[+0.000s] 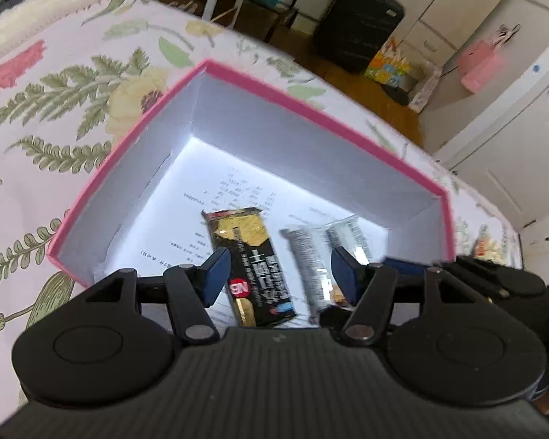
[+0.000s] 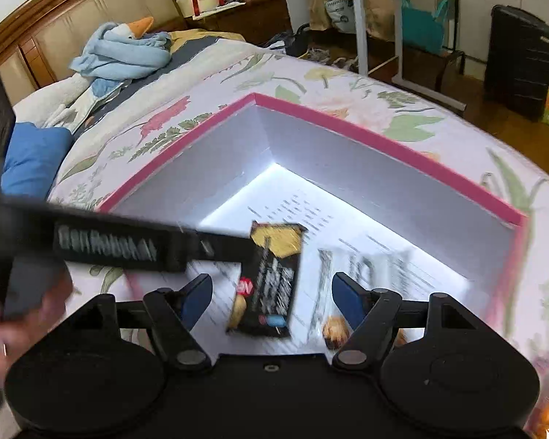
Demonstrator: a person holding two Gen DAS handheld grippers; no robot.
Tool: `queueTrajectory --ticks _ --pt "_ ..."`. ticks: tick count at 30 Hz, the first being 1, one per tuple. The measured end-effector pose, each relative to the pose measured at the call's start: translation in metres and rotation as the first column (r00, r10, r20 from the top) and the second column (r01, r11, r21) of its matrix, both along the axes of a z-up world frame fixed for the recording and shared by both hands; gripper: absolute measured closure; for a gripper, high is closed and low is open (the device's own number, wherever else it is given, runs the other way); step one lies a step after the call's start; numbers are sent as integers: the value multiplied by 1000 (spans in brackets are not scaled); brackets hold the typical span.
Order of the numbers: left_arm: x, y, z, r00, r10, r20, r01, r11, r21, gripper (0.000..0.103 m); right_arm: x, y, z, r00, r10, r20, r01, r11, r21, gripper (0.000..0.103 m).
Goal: Organize snacks
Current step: 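Lower the cracker packet into the pink box and open the left gripper, then grasp the bag of coated peanuts from the pile with the left gripper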
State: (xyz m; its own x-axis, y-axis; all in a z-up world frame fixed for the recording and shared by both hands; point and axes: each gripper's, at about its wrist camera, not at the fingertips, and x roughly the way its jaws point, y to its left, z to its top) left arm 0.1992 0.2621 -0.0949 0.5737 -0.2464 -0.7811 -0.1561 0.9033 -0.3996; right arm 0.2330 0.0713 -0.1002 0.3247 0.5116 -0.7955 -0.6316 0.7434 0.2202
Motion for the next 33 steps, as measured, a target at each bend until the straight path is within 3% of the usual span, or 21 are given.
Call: queueTrajectory --ticks 4,10,18,21,24,29,33 --pt "-15 -12 26 998 -51 27 51 999 7 43 -19 -37 26 999 -55 2 55 998 -6 26" --pt "-38 -44 67 983 -176 53 172 983 70 39 -61 -111 81 993 -97 72 100 994 -39 26" --pt "-60 -112 106 936 -340 96 330 938 108 33 -88 -210 128 965 -260 40 261 965 -18 22" --pt "-65 -147 106 910 -403 98 393 913 106 33 -90 -244 122 938 -347 7 347 938 -14 22" --pt "-64 -181 97 892 -446 80 440 895 79 33 -85 -278 99 898 -432 -80 434 901 9 22" --pt "-58 -230 68 870 -492 24 492 870 29 33 -70 -319 55 829 -525 -191 524 850 -57 22" --pt "-50 -255 30 866 -499 -23 499 867 -19 33 -64 -344 25 783 -588 -202 570 809 -145 22"
